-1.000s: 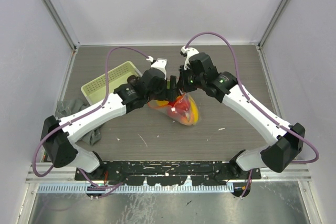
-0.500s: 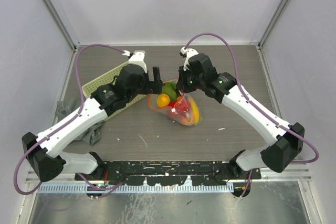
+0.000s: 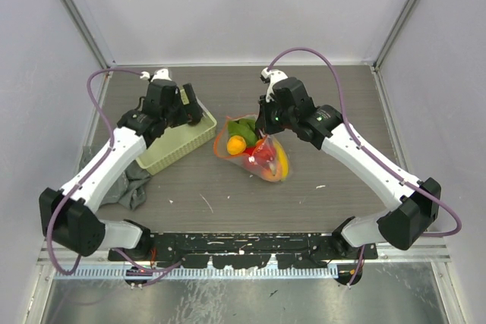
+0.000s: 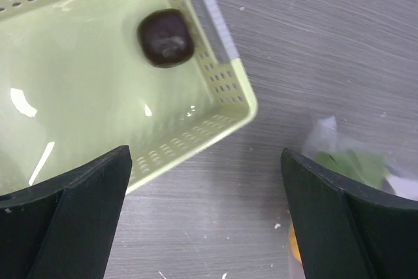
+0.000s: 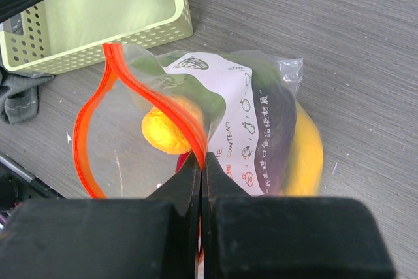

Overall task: Place the food in the zip-top bag and seal the zipper
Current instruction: Place the fake fruit in the zipper food storage bag, then pick up the fake fruit from the bin.

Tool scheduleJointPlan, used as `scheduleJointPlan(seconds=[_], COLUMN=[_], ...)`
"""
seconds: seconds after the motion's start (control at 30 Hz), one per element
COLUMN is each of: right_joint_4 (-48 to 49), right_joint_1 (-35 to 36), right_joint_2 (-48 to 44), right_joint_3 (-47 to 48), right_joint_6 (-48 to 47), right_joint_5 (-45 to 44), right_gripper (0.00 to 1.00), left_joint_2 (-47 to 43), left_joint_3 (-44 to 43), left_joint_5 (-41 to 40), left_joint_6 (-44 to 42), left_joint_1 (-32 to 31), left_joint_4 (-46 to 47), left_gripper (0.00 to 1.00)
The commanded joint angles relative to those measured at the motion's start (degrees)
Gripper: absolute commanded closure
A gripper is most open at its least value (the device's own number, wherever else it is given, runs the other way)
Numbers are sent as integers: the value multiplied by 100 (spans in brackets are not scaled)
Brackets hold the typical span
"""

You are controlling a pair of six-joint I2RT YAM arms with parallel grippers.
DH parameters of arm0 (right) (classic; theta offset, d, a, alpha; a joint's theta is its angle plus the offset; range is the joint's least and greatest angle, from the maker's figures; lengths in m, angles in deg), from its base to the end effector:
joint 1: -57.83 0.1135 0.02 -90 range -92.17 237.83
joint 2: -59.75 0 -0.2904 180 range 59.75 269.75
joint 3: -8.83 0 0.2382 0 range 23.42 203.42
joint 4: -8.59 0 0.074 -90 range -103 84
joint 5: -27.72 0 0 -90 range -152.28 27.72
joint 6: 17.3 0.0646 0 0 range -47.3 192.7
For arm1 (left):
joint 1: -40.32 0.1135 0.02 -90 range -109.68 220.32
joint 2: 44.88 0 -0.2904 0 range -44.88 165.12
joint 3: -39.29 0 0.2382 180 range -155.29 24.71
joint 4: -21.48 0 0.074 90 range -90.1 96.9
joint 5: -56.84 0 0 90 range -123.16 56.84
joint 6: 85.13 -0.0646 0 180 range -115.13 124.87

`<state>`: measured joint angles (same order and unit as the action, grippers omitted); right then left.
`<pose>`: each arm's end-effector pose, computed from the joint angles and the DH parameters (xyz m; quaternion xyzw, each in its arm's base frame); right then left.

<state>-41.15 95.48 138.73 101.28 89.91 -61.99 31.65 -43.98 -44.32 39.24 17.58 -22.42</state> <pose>0.2436 0.1883 0.3720 -0.1594 0.8777 0.2102 0.4000 0.2800 -0.1038 0.3409 -0.1333 0.8823 -0.1352 0.4306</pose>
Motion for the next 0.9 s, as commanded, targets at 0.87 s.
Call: scheduleJointPlan(seconds=[0.87], right_joint_4=[360], right_joint_1=[-14], right_joint_2=[-140], right_joint_3=[18], right_joint_6=[-376], right_joint_5=[-21], right_gripper=[100], left_joint_2=[3420], left_joint_3=[-1240], left_joint_5=[950], left_joint_6=[922], left_joint_1=[1194], left_joint_4=[1083], left_gripper=[10])
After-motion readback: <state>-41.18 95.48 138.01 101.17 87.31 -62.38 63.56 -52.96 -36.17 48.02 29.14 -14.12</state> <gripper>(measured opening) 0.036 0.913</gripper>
